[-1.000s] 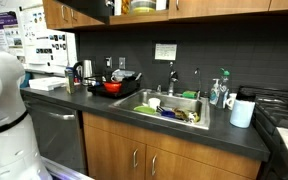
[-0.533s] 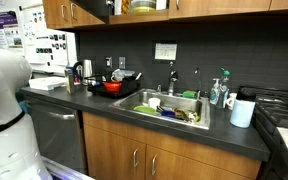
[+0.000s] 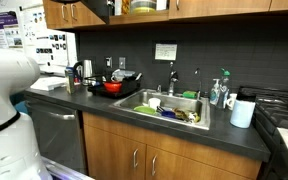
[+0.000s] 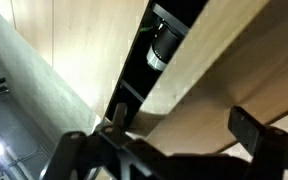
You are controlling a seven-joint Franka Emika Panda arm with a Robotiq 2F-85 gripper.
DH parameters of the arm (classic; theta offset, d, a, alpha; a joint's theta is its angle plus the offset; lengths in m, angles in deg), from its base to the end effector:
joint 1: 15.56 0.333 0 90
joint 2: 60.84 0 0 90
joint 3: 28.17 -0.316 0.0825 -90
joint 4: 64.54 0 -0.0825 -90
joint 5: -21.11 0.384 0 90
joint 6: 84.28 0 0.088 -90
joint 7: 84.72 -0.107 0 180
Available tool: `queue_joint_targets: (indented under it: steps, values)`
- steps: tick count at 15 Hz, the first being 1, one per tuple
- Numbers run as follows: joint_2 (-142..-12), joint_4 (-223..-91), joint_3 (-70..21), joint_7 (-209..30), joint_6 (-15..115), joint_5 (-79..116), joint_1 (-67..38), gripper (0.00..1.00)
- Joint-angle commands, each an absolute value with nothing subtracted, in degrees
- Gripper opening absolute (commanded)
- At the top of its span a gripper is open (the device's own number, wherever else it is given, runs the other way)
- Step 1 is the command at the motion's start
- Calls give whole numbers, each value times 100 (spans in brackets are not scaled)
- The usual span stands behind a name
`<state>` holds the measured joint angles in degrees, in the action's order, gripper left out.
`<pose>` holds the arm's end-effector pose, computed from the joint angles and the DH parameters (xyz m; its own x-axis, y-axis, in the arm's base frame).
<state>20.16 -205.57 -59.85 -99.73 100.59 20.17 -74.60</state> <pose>0.2469 0.1278 0.7824 -0.1453 0.5544 0.8194 -0.6713 -0.6637 0.3300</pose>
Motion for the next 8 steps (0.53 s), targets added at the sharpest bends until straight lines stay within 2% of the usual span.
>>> queue_joint_targets:
  steps: [1,8]
  values:
    - [2401,-20456,-6014,-10124,9815,2281,-8462,100]
    - [2351,-20080,-5918,-10265,9379,2286,-10093,100]
